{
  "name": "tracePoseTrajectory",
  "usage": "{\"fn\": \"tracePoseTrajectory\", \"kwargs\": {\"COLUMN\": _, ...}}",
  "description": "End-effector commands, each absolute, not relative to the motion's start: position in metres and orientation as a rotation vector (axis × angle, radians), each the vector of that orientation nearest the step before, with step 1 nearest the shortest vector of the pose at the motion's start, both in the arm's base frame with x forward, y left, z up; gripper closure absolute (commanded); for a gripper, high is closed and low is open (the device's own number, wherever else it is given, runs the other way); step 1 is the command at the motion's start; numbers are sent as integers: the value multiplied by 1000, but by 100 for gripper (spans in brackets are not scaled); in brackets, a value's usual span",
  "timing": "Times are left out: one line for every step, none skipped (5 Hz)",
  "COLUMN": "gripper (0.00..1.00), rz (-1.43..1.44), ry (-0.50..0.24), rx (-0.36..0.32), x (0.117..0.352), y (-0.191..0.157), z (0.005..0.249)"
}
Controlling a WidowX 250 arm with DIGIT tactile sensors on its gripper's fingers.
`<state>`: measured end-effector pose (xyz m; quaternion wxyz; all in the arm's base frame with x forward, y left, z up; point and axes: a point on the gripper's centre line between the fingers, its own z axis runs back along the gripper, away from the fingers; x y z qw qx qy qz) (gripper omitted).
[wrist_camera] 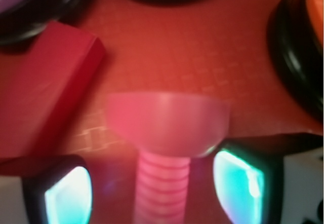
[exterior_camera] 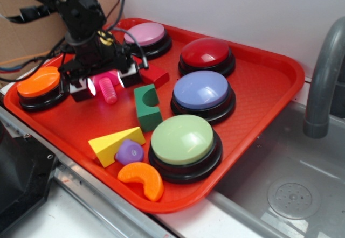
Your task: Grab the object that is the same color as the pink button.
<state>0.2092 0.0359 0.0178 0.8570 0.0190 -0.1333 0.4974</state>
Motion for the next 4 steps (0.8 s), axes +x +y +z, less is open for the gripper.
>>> {"fn": "tracePoseTrajectory", "kwargs": {"gripper": 100, "rz": 979, "ry": -268, "rx": 26, "x": 215, "y": 47, "z": 22}}
{"fn": "tracePoseTrajectory", "kwargs": {"gripper": 100, "rz": 881, "ry": -262, "rx": 41, "x": 218, "y": 48, "z": 32}}
{"fn": "tracePoseTrajectory", "kwargs": {"gripper": 100, "rz": 788, "ry": -264, "rx": 58, "x": 222, "y": 45, "z": 52}}
{"fn": "tracePoseTrajectory", "kwargs": {"gripper": 100, "rz": 633, "ry": -236, "rx": 39, "x": 226, "y": 44, "z": 81}}
